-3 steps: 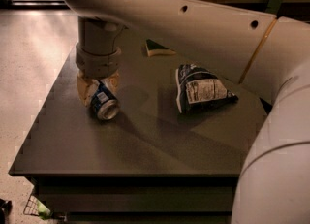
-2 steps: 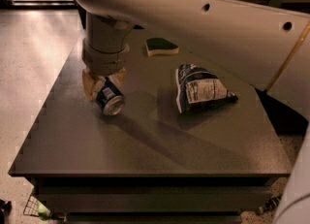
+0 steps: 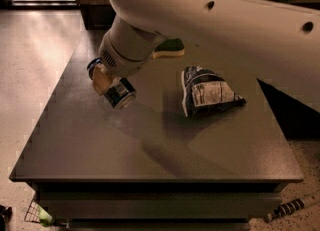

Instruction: Place pepsi can upright

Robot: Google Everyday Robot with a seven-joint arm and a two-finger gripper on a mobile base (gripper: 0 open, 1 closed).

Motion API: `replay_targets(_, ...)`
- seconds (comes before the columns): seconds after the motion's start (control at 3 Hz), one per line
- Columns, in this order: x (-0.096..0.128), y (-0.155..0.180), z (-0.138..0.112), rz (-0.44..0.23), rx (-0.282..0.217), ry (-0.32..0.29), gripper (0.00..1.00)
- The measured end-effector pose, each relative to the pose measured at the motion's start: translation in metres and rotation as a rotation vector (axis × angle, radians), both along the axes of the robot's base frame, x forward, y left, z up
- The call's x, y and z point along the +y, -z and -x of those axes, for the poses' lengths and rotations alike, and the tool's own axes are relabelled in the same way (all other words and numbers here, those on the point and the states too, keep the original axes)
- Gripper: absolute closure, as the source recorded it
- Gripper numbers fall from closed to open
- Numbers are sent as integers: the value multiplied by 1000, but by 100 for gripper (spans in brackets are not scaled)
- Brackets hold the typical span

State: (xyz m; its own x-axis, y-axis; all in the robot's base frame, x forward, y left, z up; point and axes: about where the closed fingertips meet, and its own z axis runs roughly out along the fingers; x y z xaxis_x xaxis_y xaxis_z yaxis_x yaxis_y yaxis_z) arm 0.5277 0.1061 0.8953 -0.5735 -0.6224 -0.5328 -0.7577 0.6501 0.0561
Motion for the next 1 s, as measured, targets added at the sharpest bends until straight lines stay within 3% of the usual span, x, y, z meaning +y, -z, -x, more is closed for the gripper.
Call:
replay_targets(0.33,-2,-6,-8,-141,-70,-38,100)
replay_targets(0.67,11,-12,-10,-367,-92,-96,100)
replay_targets(1.0,24,-11,-4,-468,-140,-170,100)
